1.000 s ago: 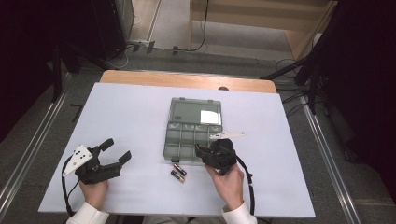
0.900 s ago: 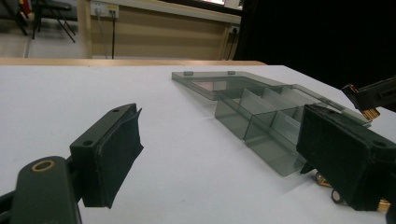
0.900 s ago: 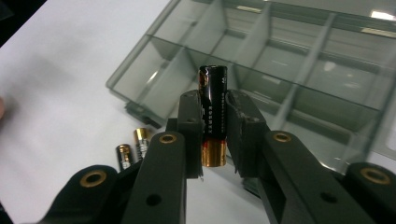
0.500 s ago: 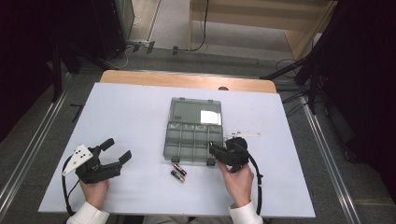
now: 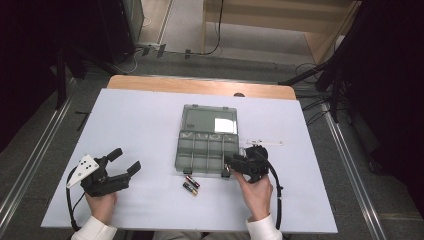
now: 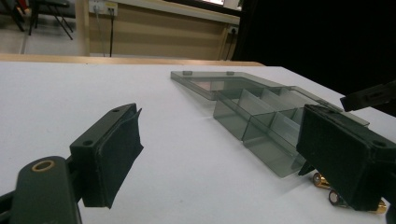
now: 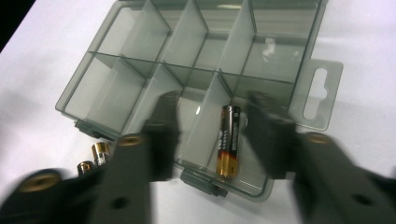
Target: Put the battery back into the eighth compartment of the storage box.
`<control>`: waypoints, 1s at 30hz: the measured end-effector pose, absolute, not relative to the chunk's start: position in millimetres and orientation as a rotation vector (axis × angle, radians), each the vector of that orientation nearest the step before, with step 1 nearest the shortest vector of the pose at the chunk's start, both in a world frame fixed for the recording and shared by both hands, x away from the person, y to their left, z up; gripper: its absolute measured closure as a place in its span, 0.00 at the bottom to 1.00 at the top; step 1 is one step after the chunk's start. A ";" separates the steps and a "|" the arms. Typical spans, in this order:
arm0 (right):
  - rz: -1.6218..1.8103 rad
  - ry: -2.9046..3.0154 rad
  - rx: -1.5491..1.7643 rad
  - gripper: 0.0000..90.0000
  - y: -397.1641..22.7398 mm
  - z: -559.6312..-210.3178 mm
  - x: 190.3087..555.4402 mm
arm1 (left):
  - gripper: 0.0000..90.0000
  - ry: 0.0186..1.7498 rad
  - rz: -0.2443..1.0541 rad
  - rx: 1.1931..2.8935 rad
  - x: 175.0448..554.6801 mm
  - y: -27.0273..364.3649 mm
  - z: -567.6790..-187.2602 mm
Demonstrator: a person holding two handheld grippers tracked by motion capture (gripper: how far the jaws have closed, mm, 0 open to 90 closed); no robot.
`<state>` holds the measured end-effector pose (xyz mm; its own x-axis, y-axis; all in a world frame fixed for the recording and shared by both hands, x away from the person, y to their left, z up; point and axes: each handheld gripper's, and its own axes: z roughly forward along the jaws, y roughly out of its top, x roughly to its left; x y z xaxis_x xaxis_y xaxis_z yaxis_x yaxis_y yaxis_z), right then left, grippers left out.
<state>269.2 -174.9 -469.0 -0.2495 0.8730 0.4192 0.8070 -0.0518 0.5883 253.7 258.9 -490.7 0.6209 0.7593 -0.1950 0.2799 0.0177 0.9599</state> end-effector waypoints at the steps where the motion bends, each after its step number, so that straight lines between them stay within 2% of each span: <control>1: 1.201 2.112 1.852 0.45 -174.6 -468.2 268.7 | 0.15 0.898 0.464 1.558 253.8 258.8 -490.8; 2: 1.197 2.133 1.827 0.39 -174.2 -467.1 268.0 | 0.15 0.898 0.463 1.559 253.9 258.7 -490.8; 6: 1.169 2.196 1.767 0.00 -169.2 -463.5 265.2 | 0.15 0.896 0.461 1.559 253.5 258.1 -490.8; 21: 1.080 2.406 1.487 0.00 -143.3 -446.1 253.8 | 0.15 0.904 0.464 1.548 253.4 258.4 -490.7; 30: 1.061 2.502 1.300 0.00 -112.3 -431.8 245.4 | 0.15 0.907 0.464 1.552 253.3 258.3 -491.6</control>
